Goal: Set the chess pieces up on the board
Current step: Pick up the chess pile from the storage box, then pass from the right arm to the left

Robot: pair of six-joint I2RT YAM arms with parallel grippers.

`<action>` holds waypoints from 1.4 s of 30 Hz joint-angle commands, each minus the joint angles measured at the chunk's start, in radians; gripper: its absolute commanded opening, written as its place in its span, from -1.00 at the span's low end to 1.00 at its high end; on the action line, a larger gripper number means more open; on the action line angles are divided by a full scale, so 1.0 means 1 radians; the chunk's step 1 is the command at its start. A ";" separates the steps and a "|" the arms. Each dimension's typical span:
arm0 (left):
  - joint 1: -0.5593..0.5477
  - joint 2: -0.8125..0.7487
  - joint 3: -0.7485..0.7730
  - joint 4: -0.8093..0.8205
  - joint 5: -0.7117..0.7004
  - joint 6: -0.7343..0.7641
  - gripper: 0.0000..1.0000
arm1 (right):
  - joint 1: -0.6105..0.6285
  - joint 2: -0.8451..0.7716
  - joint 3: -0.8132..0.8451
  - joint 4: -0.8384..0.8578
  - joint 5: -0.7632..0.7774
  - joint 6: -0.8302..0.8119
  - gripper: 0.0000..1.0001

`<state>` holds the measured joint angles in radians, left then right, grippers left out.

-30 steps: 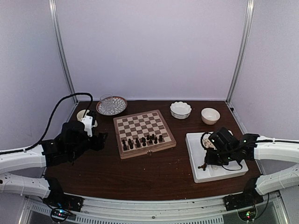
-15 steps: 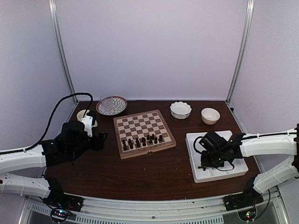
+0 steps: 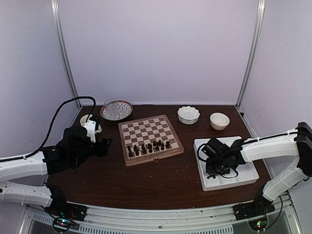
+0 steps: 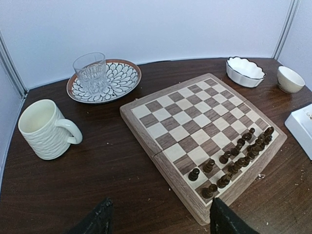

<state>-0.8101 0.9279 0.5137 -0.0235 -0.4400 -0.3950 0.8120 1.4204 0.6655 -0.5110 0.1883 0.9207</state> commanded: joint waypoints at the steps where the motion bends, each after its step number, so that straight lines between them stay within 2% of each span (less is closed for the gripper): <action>1: 0.006 -0.009 0.020 0.030 0.012 -0.011 0.36 | 0.002 0.027 -0.015 0.043 0.017 0.000 -0.54; 5: 0.005 -0.007 0.020 0.030 0.012 -0.011 0.36 | 0.002 0.021 0.001 0.054 0.008 -0.046 -0.65; 9: 0.006 -0.005 0.020 0.030 0.014 -0.013 0.36 | 0.002 -0.014 0.042 0.029 0.006 -0.168 -0.73; 17: 0.006 0.007 0.020 0.030 0.015 -0.013 0.36 | 0.000 -0.152 0.050 0.088 -0.025 -0.376 -0.76; 26: 0.006 0.012 0.016 0.037 0.040 -0.012 0.35 | 0.000 -0.338 -0.054 0.294 -0.059 -0.527 -0.78; 29: 0.007 0.012 0.010 0.055 0.074 -0.007 0.36 | 0.000 -0.414 -0.086 0.369 -0.100 -0.548 -0.78; 34: 0.005 0.012 -0.002 0.103 0.171 0.016 0.36 | -0.001 -0.483 -0.063 0.401 -0.147 -0.575 -0.77; 42: 0.005 0.019 -0.039 0.234 0.401 0.072 0.38 | -0.001 -0.393 0.032 0.451 -0.294 -0.563 -0.80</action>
<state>-0.8104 0.9405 0.5014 0.0856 -0.1871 -0.3668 0.8120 0.9760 0.6338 -0.1200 -0.0124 0.3584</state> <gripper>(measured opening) 0.678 0.126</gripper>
